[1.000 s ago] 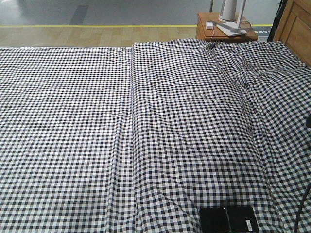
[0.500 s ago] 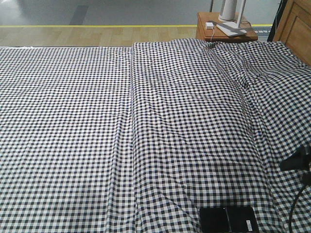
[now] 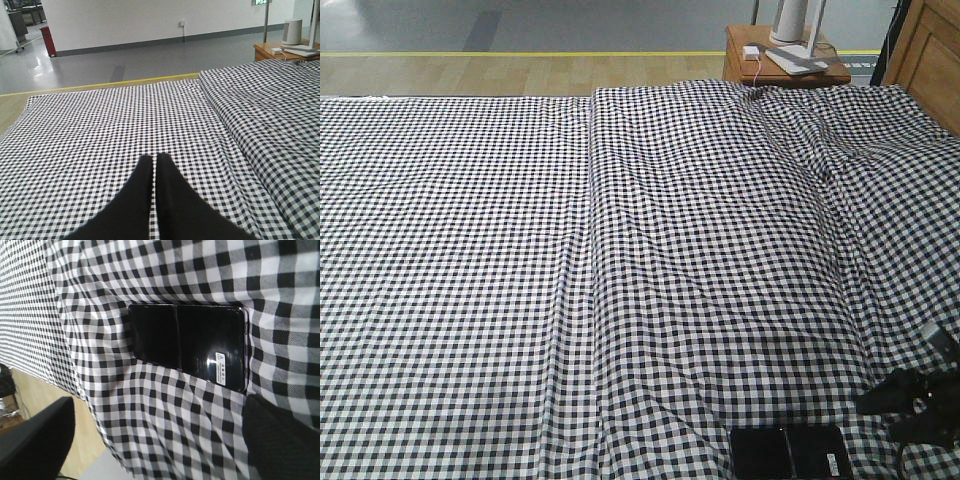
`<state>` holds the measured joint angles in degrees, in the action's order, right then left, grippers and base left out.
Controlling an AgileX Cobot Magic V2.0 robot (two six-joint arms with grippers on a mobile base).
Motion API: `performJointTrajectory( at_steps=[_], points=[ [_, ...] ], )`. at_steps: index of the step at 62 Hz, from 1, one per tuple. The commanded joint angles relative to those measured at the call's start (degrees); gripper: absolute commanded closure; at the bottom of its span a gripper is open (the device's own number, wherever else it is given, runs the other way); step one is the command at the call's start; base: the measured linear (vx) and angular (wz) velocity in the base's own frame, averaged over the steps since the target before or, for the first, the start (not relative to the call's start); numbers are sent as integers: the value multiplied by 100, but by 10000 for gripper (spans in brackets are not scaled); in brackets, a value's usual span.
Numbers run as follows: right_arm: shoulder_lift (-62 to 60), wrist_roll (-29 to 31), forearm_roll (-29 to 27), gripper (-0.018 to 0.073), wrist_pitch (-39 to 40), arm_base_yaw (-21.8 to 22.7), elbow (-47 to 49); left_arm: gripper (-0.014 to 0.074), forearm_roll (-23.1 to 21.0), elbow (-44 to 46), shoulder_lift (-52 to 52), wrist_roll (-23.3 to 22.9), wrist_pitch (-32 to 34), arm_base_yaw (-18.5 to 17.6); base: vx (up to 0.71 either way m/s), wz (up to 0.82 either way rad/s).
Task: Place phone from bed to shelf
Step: 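Lower the right gripper onto the black phone lying on the sheet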
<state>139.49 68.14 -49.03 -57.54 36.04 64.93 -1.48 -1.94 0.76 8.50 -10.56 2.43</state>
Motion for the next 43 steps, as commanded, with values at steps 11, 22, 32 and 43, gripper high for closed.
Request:
performJointTrajectory(
  at_steps=[11, 22, 32, 43],
  points=[
    [373, 666, -517, -66, -96, 6, 72, 595, -52, 122, 77, -33, 415, -20, 0, 0],
    [772, 649, -569, -59, -235, 6, 429, 595, -52, 122, 77, -33, 415, -20, 0, 0],
    [1020, 499, -571, -52, -472, 6, 837, 595, -52, 122, 77, -33, 415, -20, 0, 0],
    [1151, 500, -588, -48, -572, 6, 987, 595, -52, 122, 77, -33, 415, -20, 0, 0]
  ],
)
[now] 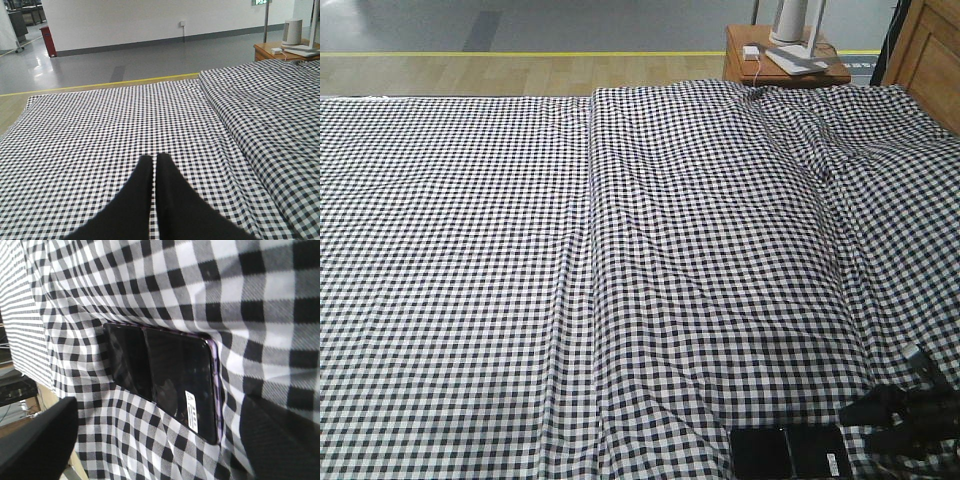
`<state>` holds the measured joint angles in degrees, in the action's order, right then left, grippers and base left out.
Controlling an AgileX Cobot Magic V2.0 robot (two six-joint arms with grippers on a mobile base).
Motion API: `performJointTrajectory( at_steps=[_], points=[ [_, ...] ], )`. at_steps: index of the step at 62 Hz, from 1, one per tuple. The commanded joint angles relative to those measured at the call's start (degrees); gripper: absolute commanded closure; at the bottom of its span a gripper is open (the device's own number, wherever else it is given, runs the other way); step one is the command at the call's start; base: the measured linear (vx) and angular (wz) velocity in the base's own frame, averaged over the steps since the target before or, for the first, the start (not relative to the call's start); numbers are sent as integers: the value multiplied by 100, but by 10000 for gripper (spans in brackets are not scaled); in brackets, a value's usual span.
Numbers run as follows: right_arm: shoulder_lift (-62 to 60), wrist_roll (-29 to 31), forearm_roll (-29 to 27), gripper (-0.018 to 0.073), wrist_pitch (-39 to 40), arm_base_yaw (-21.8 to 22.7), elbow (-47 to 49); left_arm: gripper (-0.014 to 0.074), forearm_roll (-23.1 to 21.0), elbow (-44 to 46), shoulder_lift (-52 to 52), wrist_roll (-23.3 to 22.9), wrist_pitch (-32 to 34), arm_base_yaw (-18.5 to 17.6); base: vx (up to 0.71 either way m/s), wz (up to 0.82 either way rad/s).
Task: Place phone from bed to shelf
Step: 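Lower the right gripper onto the black phone lying on the sheet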
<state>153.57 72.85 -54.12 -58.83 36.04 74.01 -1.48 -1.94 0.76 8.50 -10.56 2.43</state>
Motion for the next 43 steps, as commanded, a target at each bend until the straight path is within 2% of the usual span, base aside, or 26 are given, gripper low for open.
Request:
performJointTrajectory(
  at_steps=[1, 43],
  points=[
    [-243, 35, -79, -48, -443, 6, 79, 595, -52, 122, 77, -33, 415, -20, 0, 0],
    [255, 242, -241, -35, -442, 5, 176, 595, -52, 122, 77, -33, 415, -20, 0, 0]
  ],
)
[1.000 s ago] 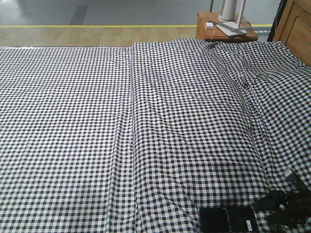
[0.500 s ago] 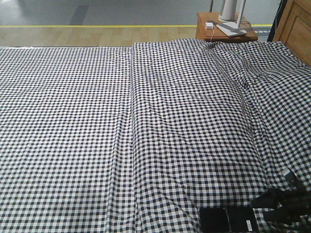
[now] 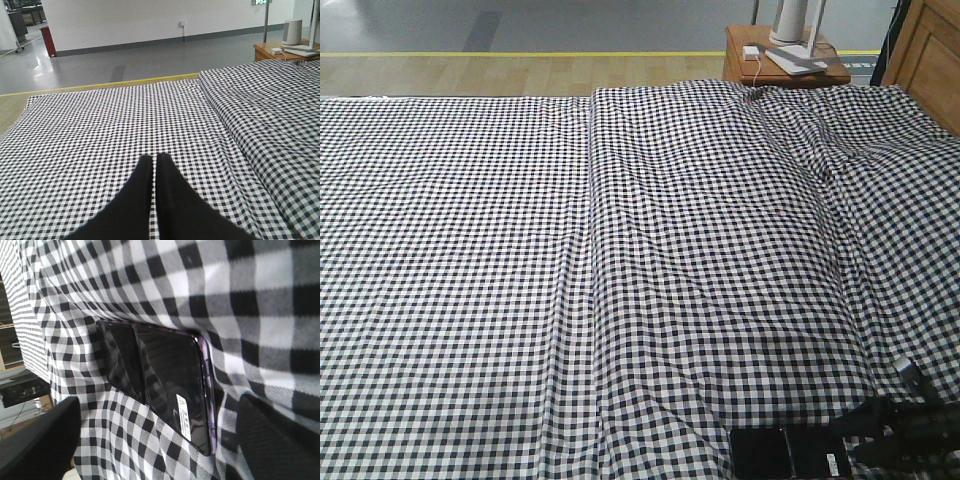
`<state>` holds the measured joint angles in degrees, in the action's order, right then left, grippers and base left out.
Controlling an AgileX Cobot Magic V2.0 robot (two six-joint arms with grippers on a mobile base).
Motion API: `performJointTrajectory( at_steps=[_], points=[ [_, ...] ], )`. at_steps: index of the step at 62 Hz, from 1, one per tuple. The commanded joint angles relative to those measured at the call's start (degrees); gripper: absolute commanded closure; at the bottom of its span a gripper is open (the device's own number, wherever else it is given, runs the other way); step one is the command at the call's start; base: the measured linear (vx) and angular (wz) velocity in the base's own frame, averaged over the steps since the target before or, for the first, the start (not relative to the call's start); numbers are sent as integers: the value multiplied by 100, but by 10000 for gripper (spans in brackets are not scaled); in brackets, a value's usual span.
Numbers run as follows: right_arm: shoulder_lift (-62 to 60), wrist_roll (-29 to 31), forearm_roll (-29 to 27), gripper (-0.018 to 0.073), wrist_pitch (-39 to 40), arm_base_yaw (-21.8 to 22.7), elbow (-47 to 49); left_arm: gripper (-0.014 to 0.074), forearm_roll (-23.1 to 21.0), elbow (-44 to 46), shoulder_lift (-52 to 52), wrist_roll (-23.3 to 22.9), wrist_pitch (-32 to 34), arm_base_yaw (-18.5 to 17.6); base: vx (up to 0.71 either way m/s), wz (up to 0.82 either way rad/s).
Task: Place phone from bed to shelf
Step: 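Lower the right gripper onto the black phone lying on the sheet, then close the right gripper on the phone and lift it off the sheet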
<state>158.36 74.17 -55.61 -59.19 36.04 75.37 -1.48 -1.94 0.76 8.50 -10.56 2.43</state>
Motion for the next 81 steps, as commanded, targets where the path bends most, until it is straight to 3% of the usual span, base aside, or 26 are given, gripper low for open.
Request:
performJointTrajectory(
  at_steps=[1, 31, 48, 60, 76, 81],
  points=[
    [-211, 109, -94, -35, -406, 0, 40, 595, -52, 122, 77, -33, 415, -20, 0, 0],
    [-106, 260, -155, -35, -312, -731, 40, 595, -52, 122, 77, -33, 415, -20, 0, 0],
    [-106, 260, -227, -12, -359, -796, 40, 595, -52, 122, 77, -33, 415, -20, 0, 0],
    [-106, 307, -226, 154, -332, -796, 40, 595, -52, 122, 77, -33, 415, -20, 0, 0],
    [-106, 451, -207, 576, -372, -790, 40, 595, -52, 122, 77, -33, 415, -20, 0, 0],
    [-106, 490, -207, 572, -490, -790, 40, 595, -52, 122, 77, -33, 415, -20, 0, 0]
  ],
)
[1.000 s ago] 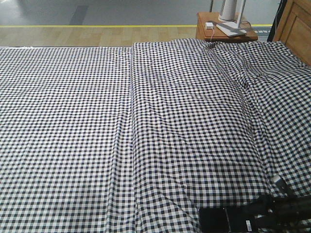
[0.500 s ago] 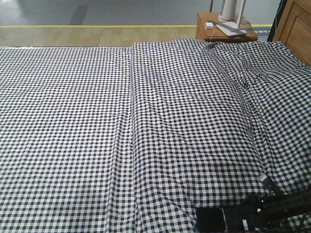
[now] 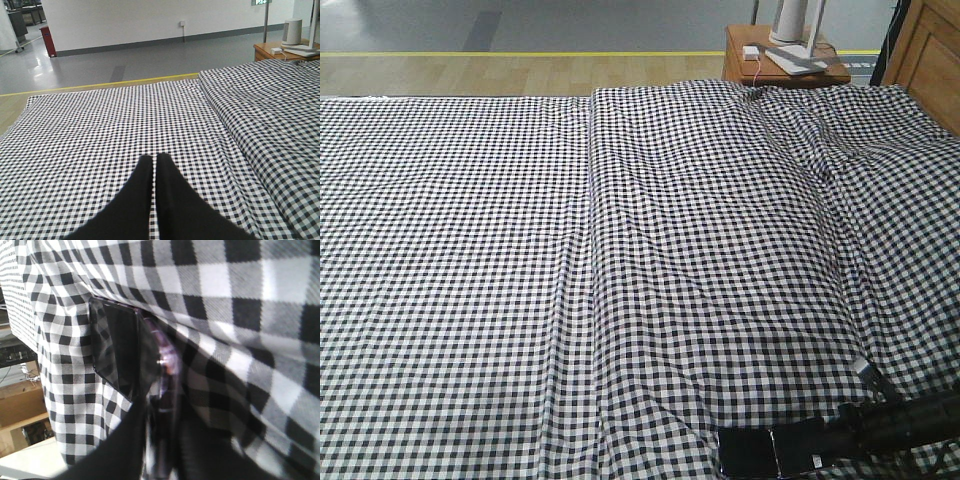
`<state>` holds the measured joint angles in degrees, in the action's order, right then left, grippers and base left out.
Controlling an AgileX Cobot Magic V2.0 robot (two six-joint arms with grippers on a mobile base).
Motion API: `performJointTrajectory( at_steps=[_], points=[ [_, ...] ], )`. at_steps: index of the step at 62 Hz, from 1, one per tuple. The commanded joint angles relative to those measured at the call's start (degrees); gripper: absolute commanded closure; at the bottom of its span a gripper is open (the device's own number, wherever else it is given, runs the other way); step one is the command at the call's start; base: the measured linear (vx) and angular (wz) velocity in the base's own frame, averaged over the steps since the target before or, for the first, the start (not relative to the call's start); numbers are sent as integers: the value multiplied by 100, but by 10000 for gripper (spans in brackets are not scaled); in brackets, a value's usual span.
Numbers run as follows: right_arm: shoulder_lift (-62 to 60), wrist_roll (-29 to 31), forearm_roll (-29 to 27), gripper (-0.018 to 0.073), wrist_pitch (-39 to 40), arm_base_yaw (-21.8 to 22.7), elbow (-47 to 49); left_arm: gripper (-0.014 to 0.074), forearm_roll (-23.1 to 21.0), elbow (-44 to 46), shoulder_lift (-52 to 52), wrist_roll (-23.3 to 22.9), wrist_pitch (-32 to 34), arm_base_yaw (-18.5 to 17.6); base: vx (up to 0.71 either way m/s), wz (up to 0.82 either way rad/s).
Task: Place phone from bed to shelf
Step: 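Close the right gripper on the phone and lift it off the sheet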
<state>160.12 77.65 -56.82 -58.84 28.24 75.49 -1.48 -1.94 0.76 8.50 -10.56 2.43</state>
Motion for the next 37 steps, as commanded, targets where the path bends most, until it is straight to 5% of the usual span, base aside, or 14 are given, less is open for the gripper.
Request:
performJointTrajectory(
  at_steps=[1, 15, 37],
  points=[
    [-282, 157, -86, 571, -559, -11, 28, 595, -52, 122, 77, -33, 415, -20, 0, 0],
    [-282, 582, -148, 569, -1502, -11, 28, 595, -52, 122, 77, -33, 415, -20, 0, 0],
    [-1013, 197, -106, 564, -1498, -17, -94, 595, -52, 122, 77, -33, 415, -20, 0, 0]
  ],
)
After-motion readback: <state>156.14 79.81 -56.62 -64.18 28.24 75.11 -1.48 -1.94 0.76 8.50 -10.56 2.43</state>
